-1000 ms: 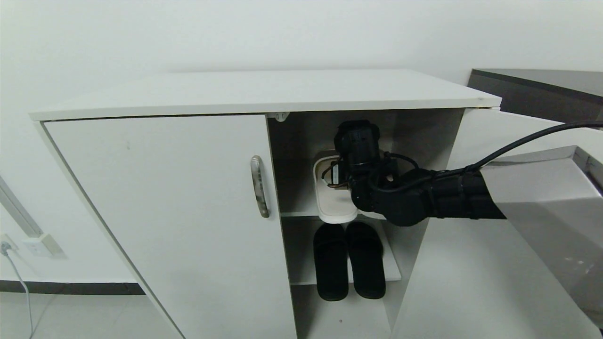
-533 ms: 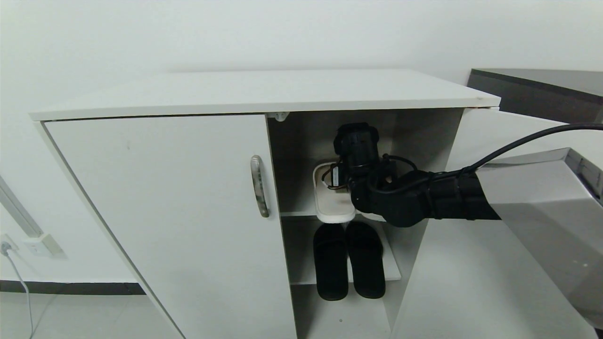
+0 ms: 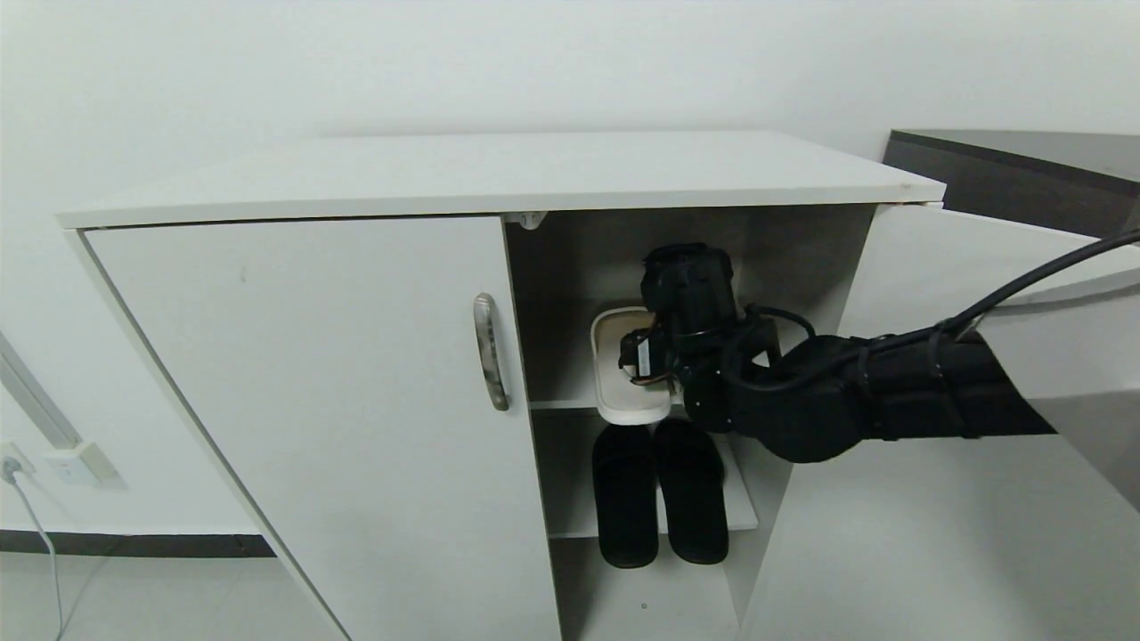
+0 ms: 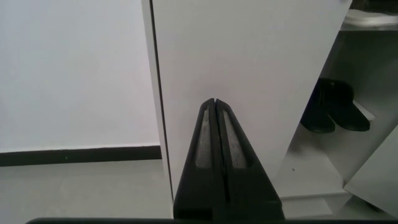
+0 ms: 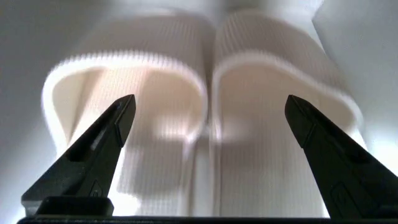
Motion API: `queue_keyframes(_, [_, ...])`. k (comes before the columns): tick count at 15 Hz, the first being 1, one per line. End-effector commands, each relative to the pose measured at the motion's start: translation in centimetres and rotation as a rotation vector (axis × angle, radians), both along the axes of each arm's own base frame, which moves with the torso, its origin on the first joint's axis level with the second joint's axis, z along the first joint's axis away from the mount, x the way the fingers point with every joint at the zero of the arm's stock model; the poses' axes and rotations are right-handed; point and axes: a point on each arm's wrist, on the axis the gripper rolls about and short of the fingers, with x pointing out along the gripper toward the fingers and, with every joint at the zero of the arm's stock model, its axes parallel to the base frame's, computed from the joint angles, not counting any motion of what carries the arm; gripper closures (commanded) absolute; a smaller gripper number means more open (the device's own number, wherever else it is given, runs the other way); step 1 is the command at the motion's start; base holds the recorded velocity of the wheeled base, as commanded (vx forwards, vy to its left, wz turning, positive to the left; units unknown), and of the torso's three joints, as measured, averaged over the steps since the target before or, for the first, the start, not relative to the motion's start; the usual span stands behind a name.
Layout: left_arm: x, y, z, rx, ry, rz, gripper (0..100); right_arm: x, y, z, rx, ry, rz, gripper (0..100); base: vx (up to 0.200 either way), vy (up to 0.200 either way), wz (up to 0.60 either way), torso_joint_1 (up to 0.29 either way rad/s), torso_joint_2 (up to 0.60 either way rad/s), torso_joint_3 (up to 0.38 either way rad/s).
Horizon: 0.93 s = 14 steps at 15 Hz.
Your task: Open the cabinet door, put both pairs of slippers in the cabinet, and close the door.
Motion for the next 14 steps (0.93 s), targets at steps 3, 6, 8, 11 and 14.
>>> queue_keyframes(3, [0.0,0.0,0.0,0.0,0.001,-0.001,100,-7.5,-2.2,2.8,0.057,-0.056,0.104,0,0.0,0.0,0.0,0.0,0.0,0.0])
queue_keyframes(6, [0.0,0.0,0.0,0.0,0.001,-0.001,100,-12.3,-4.6,1.4,0.045,-0.02,0.221,0,0.0,0.0,0.0,0.0,0.0,0.0])
queue_keyframes(8, [0.0,0.0,0.0,0.001,0.001,-0.002,100,-13.8,-5.7,0.4,0.07,-0.026,0.284,0,0.0,0.0,0.0,0.0,0.0,0.0])
queue_keyframes(11, [0.0,0.0,0.0,0.001,0.001,-0.002,100,-14.3,-6.2,-0.4,0.097,-0.051,0.302,100,0.0,0.0,0.0,0.0,0.0,0.0])
queue_keyframes(14, [0.0,0.0,0.0,0.001,-0.001,-0.002,100,-14.6,-6.1,-0.6,0.089,-0.049,0.323,100,0.0,0.0,0.0,0.0,0.0,0.0])
